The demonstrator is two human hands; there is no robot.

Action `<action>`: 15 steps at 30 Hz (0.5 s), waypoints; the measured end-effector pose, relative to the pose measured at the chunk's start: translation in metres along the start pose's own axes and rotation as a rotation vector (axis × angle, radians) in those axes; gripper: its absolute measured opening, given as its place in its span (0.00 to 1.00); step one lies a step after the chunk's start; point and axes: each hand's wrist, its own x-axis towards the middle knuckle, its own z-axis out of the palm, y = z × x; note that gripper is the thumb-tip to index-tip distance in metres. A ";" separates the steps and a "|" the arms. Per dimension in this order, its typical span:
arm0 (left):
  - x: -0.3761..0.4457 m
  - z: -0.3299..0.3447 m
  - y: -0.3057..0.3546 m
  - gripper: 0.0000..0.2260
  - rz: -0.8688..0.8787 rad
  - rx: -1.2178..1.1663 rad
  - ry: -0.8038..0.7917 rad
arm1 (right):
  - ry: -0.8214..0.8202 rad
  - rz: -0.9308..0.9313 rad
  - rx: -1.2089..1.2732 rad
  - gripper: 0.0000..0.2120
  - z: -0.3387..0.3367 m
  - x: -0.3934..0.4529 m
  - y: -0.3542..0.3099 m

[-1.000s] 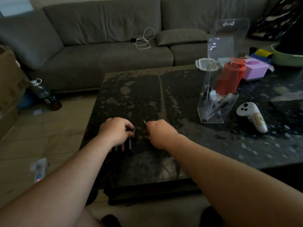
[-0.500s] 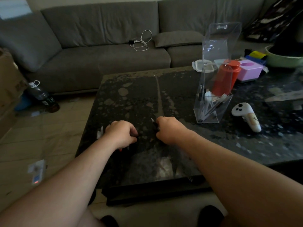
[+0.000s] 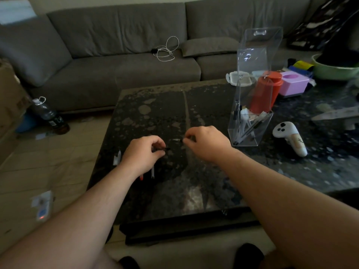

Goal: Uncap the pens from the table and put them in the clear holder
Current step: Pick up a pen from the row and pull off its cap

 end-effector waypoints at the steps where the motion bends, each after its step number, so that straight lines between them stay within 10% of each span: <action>1: 0.000 0.001 0.000 0.09 -0.002 -0.006 0.006 | -0.015 -0.033 -0.030 0.11 -0.001 -0.001 -0.002; 15: 0.004 0.002 0.005 0.09 0.011 -0.062 0.068 | 0.053 -0.132 -0.146 0.12 -0.005 -0.007 -0.004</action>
